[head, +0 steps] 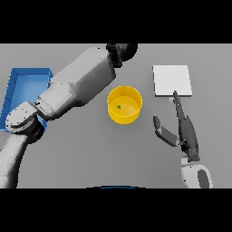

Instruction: Pick up the red beaker and tilt it to pour out 1 green nut into yellow bowl. Pick up the yellow bowl and place it on the metallic measuring scale.

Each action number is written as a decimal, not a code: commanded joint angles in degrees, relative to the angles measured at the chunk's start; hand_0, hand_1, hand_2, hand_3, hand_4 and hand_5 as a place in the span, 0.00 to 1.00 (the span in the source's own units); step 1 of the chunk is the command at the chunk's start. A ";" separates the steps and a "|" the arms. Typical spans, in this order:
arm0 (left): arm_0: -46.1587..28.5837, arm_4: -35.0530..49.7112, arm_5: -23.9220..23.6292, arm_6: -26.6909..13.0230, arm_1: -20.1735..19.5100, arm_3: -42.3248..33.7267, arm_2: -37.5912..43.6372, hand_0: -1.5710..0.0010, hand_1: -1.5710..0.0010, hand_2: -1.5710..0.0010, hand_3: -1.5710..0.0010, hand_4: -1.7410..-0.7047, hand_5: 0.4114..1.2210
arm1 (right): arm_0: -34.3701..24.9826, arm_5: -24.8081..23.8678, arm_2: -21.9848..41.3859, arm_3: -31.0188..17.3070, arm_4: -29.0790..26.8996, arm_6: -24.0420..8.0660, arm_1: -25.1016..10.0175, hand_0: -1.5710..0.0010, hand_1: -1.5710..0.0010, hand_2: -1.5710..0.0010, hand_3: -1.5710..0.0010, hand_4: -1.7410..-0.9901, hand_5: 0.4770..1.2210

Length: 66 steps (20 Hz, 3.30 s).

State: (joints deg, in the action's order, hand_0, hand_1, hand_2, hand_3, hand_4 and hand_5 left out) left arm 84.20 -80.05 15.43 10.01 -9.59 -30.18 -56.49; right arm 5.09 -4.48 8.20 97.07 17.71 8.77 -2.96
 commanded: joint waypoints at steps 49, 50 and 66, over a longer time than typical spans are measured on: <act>-59.32 59.61 -25.31 -42.21 -17.30 -38.91 55.47 0.05 0.12 0.14 0.17 0.56 0.45 | -0.55 0.34 0.28 -1.88 -0.73 0.60 0.20 1.00 1.00 1.00 1.00 0.97 0.21; -59.44 59.75 -24.73 -41.96 -17.57 -39.63 55.33 0.11 0.23 0.23 0.28 0.65 0.42 | -0.70 0.21 0.15 -2.40 -0.59 0.71 0.09 1.00 1.00 1.00 1.00 0.98 0.21; -59.08 58.29 -22.26 -37.27 -18.16 -37.36 52.70 0.97 0.98 0.98 0.98 0.96 0.31 | -8.09 7.96 4.02 -3.52 6.19 -3.15 -9.25 1.00 1.00 1.00 1.00 0.93 0.27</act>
State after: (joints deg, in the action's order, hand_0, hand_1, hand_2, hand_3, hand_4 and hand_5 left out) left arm 25.16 -21.76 -6.83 -27.21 -27.72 -67.55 -3.80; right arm -3.05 3.47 12.19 93.56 23.90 5.56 -12.26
